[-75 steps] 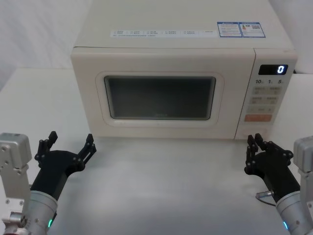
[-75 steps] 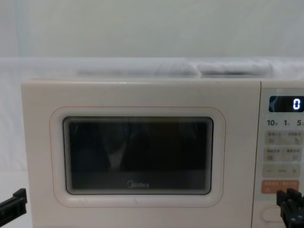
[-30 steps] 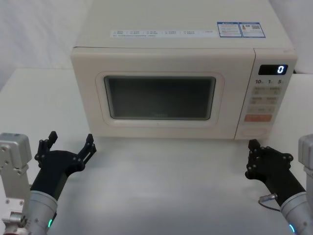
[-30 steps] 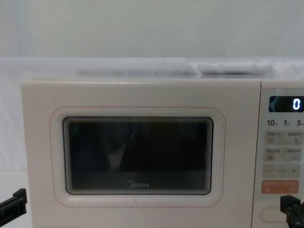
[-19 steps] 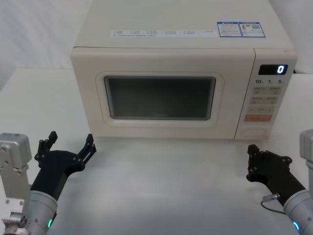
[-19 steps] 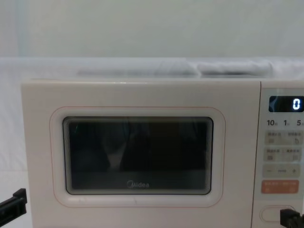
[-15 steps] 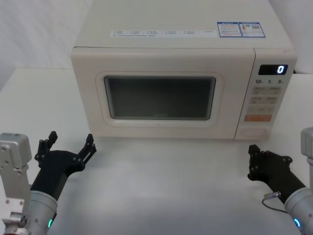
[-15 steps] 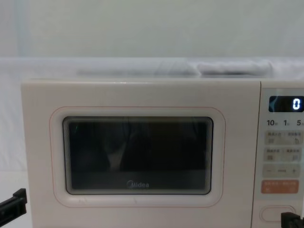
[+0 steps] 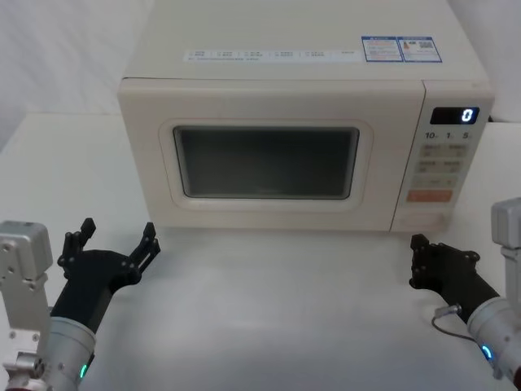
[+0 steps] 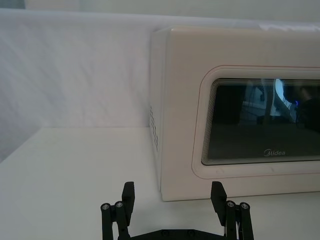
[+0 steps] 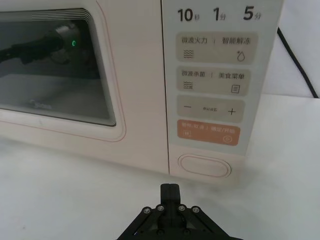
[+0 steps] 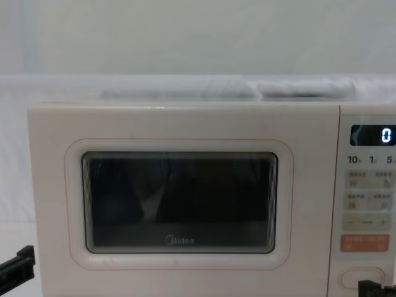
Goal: Press the button to open the microwave door with one hand; close the microwave door with the other hand.
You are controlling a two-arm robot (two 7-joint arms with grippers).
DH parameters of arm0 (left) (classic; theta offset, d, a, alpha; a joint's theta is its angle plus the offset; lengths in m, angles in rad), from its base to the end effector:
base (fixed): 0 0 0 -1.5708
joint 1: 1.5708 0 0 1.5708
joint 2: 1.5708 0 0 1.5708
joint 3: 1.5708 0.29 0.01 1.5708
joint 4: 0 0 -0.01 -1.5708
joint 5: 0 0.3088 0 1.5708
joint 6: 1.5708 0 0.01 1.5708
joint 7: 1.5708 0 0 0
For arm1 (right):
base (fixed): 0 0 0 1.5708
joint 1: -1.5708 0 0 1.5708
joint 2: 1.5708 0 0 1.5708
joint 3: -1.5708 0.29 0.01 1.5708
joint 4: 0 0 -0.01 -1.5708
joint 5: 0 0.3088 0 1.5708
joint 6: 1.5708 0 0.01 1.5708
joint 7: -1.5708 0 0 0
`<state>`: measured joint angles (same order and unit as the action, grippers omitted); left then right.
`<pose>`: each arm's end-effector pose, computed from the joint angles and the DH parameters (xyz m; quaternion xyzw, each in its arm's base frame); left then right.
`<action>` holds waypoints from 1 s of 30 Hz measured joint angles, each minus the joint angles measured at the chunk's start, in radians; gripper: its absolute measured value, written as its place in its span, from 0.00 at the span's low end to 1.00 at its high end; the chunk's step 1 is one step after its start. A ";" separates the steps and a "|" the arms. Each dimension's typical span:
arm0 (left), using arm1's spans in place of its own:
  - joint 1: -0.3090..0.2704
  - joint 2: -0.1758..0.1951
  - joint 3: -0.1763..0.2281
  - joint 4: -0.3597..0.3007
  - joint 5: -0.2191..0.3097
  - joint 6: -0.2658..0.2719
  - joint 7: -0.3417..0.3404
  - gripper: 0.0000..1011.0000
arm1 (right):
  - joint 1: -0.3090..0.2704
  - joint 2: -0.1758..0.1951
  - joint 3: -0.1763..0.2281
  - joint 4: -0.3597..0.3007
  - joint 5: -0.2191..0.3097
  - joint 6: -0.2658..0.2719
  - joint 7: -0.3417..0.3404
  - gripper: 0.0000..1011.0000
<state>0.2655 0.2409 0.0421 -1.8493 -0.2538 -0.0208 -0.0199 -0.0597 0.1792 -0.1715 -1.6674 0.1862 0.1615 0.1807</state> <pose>0.2529 0.0375 -0.2852 -0.0174 0.0064 0.6616 0.7496 0.3064 0.0072 -0.2953 -0.0479 0.0620 -0.5641 0.8220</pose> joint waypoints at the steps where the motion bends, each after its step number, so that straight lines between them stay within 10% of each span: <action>1: 0.000 0.000 0.000 0.000 0.000 0.000 0.000 0.99 | 0.005 -0.001 -0.001 0.006 0.000 -0.003 0.000 0.00; 30: 0.000 0.000 0.000 0.000 0.000 0.000 0.000 0.99 | 0.119 -0.067 -0.003 0.176 -0.036 -0.081 -0.050 0.00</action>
<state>0.2655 0.2409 0.0421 -1.8492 -0.2538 -0.0208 -0.0199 0.0590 0.1119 -0.1741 -1.4910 0.1503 0.0801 0.1310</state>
